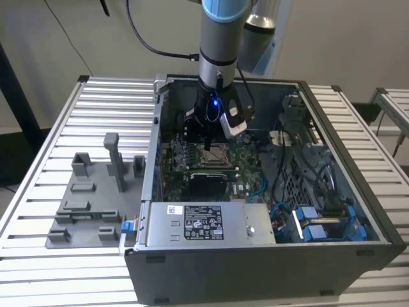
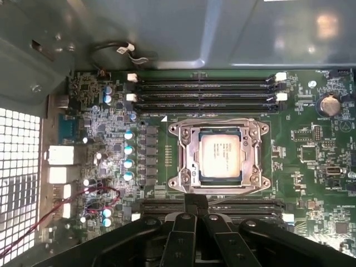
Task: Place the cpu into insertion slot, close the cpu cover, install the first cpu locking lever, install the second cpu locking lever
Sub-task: 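Install the second cpu locking lever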
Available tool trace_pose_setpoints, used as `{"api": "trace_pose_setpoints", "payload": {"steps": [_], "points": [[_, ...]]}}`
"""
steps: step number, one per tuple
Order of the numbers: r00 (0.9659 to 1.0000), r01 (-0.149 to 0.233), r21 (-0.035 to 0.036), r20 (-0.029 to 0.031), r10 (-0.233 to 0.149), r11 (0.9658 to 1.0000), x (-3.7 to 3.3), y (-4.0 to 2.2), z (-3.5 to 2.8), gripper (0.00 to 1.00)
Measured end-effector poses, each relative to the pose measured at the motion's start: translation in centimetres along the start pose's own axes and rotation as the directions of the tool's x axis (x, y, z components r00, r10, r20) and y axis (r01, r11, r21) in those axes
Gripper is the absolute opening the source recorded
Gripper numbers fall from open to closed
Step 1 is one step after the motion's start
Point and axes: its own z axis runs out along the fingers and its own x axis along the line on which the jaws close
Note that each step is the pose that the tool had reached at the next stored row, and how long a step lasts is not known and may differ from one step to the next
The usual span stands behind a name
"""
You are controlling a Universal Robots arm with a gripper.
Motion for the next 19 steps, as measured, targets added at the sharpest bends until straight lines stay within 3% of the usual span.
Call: {"api": "trace_pose_setpoints", "payload": {"steps": [9, 15, 19], "points": [[0.9988, -0.047, -0.0013, 0.0112, 0.047, 0.9989, 1.08, -0.01, 1.54, 0.11], [0.9983, -0.057, -0.0017, 0.0141, 0.057, 0.9984, 1.41, 0.44, 2.63, 0.11], [0.9982, -0.058, 0.0015, 0.0144, 0.058, 0.9983, 1.66, 0.42, 2.91, 0.11]]}}
